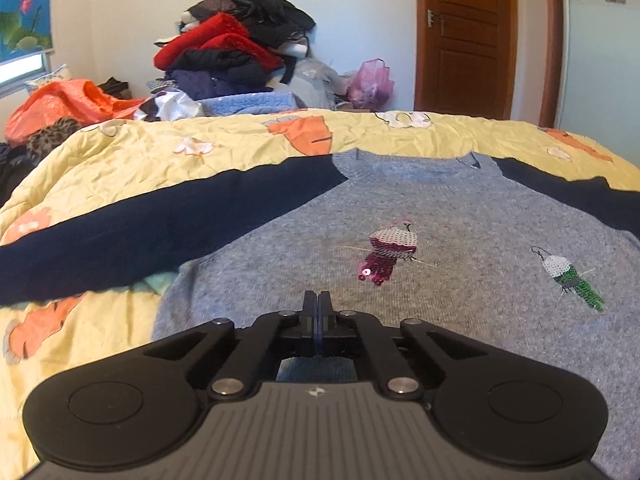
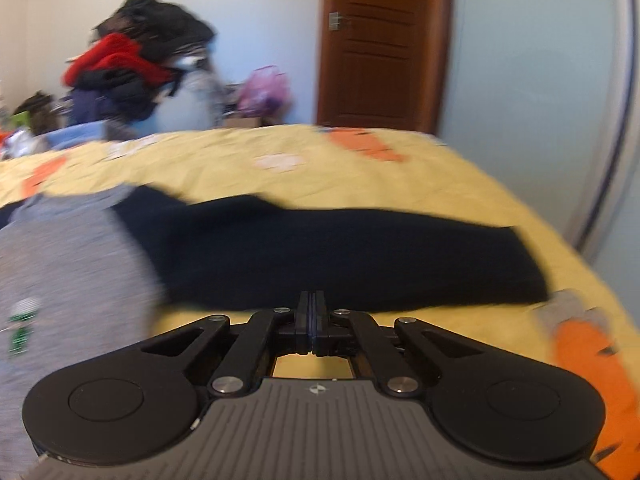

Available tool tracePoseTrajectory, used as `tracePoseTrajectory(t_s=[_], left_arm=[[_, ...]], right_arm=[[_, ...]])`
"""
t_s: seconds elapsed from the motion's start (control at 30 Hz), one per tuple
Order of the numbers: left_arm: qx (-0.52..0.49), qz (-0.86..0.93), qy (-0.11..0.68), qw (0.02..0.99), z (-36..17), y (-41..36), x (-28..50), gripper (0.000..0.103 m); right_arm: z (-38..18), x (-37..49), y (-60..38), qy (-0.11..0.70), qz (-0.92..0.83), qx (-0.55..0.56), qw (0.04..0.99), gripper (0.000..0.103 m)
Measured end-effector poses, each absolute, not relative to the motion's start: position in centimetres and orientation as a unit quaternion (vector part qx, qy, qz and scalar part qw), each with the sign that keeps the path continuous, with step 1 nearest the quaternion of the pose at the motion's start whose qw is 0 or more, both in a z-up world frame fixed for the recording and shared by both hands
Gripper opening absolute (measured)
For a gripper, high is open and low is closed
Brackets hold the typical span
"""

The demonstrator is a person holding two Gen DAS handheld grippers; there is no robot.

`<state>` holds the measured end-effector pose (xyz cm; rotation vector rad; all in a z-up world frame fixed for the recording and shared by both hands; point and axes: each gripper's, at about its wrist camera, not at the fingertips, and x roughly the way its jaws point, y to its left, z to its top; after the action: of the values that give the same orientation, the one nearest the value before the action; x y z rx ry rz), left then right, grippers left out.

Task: Fold small clothes

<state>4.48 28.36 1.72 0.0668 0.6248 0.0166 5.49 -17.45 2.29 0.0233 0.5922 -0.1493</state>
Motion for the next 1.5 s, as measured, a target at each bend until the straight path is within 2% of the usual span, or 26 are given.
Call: tracePoseTrajectory(t_s=[0.3, 0.47, 0.63, 0.83, 1.0, 1.03, 1.07, 1.1, 1.17, 1.5], left_arm=[[0.048, 0.000, 0.309, 0.950, 1.1, 27.7, 5.6, 0.000], [0.045, 0.002, 0.304, 0.952, 0.9, 27.7, 5.5, 0.000], [0.041, 0.002, 0.299, 0.953, 0.9, 27.9, 5.3, 0.000], [0.041, 0.003, 0.297, 0.954, 1.0, 27.8, 5.3, 0.000], [0.037, 0.003, 0.297, 0.954, 1.0, 27.9, 5.3, 0.000], [0.034, 0.003, 0.298, 0.954, 1.0, 28.0, 5.3, 0.000], [0.032, 0.003, 0.299, 0.954, 0.9, 28.1, 5.4, 0.000], [0.032, 0.003, 0.300, 0.954, 0.9, 28.1, 5.4, 0.000], [0.034, 0.004, 0.301, 0.953, 0.9, 28.0, 5.5, 0.000], [0.036, 0.005, 0.302, 0.953, 0.9, 27.9, 5.5, 0.000]], right_arm=[[3.3, 6.3, -30.5, 0.279, -0.073, 0.062, 0.956, 0.005], [2.8, 7.9, -33.7, 0.301, -0.087, 0.051, 0.948, 0.005], [2.4, 8.6, -33.7, 0.296, -0.083, -0.001, 0.952, 0.005], [3.3, 6.4, -32.3, 0.247, -0.034, -0.055, 0.967, 0.005], [2.9, 6.1, -31.9, 0.250, -0.039, -0.086, 0.964, 0.005], [2.9, 6.2, -31.9, 0.252, -0.045, -0.090, 0.962, 0.022], [2.7, 6.5, -31.8, 0.260, -0.058, -0.095, 0.959, 0.068], [2.7, 6.6, -31.8, 0.264, -0.069, -0.095, 0.957, 0.094], [2.5, 6.6, -31.9, 0.247, -0.066, -0.086, 0.963, 0.103], [1.1, 10.1, -35.4, 0.301, -0.051, 0.056, 0.951, 0.103]])
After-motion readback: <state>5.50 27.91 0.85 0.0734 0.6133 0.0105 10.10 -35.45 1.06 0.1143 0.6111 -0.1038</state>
